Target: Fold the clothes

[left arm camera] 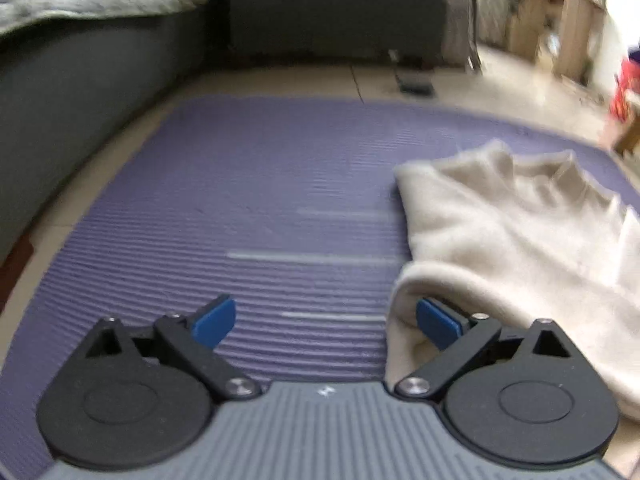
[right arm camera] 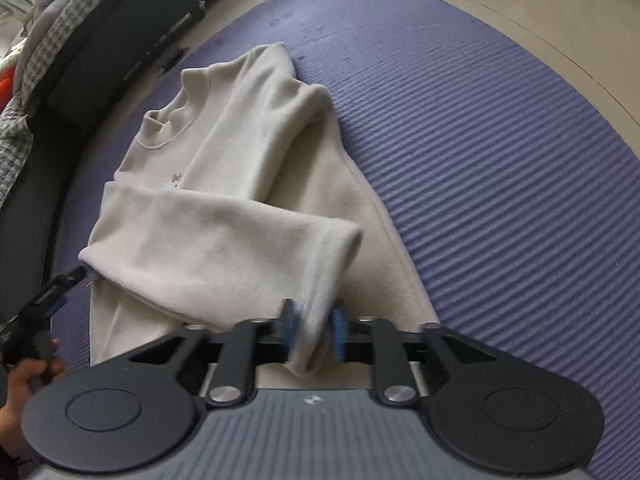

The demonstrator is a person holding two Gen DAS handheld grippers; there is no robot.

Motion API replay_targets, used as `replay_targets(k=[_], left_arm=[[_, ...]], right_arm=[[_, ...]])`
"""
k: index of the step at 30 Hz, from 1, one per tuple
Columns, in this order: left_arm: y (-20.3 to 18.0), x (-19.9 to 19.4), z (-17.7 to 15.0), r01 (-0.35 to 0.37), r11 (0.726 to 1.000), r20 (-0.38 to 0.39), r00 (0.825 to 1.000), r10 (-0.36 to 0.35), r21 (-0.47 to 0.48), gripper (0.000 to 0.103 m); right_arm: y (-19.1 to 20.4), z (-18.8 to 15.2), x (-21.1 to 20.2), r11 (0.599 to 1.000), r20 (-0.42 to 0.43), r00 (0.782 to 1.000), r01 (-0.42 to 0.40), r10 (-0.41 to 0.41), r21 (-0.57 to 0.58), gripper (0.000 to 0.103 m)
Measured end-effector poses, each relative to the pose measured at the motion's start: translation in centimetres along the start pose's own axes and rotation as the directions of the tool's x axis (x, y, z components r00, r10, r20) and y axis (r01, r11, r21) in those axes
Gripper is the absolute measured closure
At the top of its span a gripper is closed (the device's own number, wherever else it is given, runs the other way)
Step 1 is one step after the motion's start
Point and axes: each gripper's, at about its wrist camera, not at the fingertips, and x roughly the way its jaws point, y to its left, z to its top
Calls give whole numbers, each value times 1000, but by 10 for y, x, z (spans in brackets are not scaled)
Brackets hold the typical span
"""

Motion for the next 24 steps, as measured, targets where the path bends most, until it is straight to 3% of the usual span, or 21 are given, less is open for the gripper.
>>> replay_targets(k=[5,10,13,16,19,24], left_arm=[[-1,1,14,26,997,-28,999,-28,-78,14],[-20,10,22,37,998,-32,999,-39,-47,27],[-32,29,12,17,999,-101,995,-14,27,33],[-25,33,-4,8,1000,-103,995,-6,15,32],[-26,28,-9,11,998,-86,996,-6,60,32],[-14,25,-5,37,999,-122,992,-37,0,26]], right_arm=[[-1,5,-3,1000,44,999,-5,5,-4,67],[6,6,2,999,59,998,4,-2,-35,66],[13,4,2,997,58,998,1,3,-75,66],[13,4,3,998,48,999,-3,6,-69,64],[11,4,5,998,40,999,-10,13,-66,63],[11,6,5,997,43,999,-22,25,-70,60]])
